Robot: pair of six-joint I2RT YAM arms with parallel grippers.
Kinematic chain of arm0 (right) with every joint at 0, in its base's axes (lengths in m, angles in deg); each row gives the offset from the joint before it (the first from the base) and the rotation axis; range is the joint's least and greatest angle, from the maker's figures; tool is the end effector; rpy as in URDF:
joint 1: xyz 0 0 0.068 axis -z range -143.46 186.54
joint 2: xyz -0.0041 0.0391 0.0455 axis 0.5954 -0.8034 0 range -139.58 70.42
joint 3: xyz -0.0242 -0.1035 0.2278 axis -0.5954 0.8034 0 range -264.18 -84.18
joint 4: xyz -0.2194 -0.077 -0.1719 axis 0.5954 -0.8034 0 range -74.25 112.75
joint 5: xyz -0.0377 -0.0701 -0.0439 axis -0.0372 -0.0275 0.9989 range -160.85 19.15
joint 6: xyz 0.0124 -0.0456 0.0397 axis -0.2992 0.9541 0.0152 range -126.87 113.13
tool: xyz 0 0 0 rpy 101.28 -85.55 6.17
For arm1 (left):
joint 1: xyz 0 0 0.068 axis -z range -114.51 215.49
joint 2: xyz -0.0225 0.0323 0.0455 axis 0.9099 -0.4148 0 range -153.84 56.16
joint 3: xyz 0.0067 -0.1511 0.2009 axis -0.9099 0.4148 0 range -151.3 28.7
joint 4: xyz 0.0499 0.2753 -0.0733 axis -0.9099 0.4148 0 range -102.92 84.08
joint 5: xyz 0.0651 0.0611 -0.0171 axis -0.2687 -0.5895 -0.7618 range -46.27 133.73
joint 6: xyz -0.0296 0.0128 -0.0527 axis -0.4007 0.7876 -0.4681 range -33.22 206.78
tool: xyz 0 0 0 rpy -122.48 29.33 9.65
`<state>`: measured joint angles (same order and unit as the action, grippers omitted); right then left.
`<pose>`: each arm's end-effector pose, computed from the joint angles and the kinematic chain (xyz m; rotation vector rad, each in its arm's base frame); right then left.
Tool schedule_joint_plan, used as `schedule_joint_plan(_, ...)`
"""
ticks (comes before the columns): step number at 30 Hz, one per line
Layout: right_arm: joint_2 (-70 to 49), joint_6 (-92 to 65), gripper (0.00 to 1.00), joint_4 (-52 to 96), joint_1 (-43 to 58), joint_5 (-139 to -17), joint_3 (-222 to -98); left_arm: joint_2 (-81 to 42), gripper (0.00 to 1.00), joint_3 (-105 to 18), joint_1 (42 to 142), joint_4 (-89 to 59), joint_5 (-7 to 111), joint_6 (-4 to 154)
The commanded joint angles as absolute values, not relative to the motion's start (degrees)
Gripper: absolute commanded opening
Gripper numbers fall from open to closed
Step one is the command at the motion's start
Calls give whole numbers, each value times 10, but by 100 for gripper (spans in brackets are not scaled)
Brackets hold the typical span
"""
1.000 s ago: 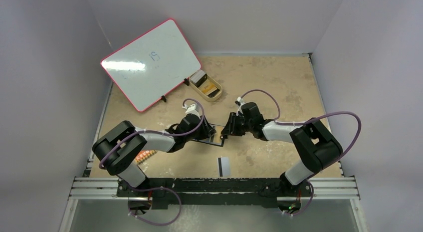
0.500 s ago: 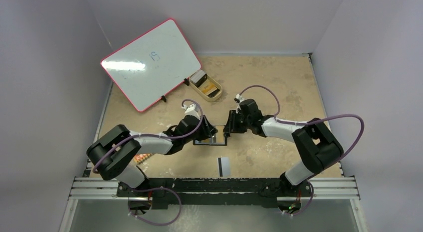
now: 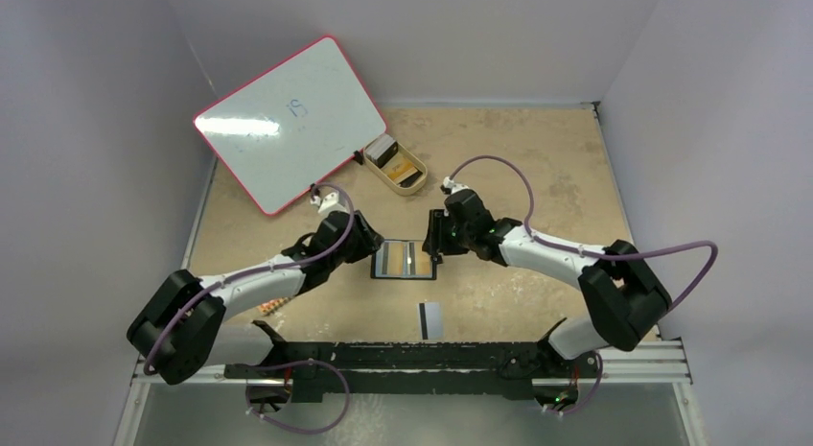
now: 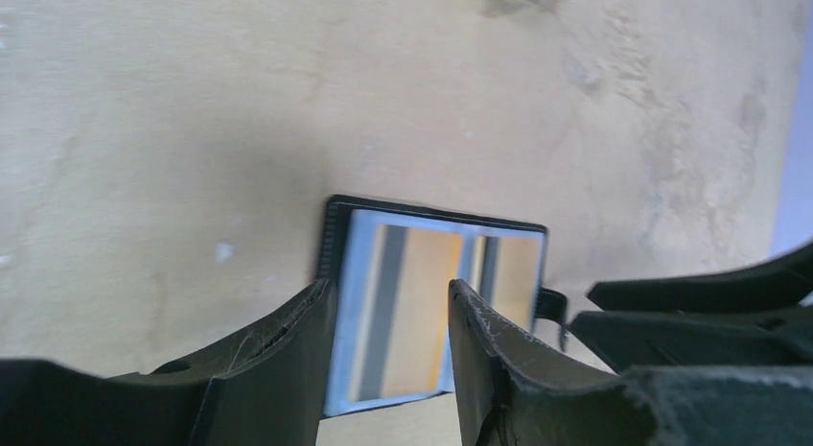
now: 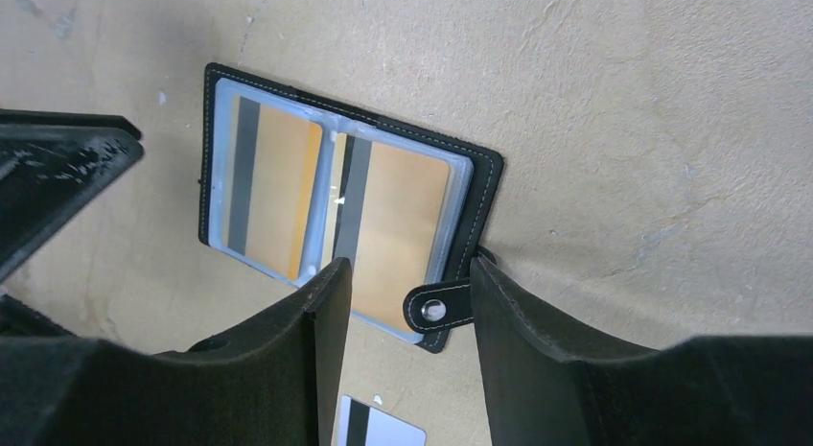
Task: Put the credit cards into the card holder
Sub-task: Close the card holder at the center of the board.
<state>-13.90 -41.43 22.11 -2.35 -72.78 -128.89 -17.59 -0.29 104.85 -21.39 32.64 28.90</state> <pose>0.2618 0.2133 0.1476 -0.1082 2.3725 0.6905 0.2268 -0.1744 0.1242 -0.4793 2.2391 -0.7221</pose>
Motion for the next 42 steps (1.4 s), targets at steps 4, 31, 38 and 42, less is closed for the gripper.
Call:
schedule_joint_plan(4, -173, -407, 52, 146, -47, -637, -1348, -146, 47, 12, 1016, -143, 323, 299)
schedule_joint_plan(31, -189, -435, 14, 218, -40, -680, -1282, -293, 56, 53, 1014, -466, 544, 168)
schedule_joint_plan(38, -201, -440, 8, 250, -40, -687, -1274, -279, 56, 64, 1015, -580, 589, 95)
schedule_joint_plan(42, -196, -421, 7, 280, -41, -691, -1282, -241, 56, 68, 1016, -565, 582, 94)
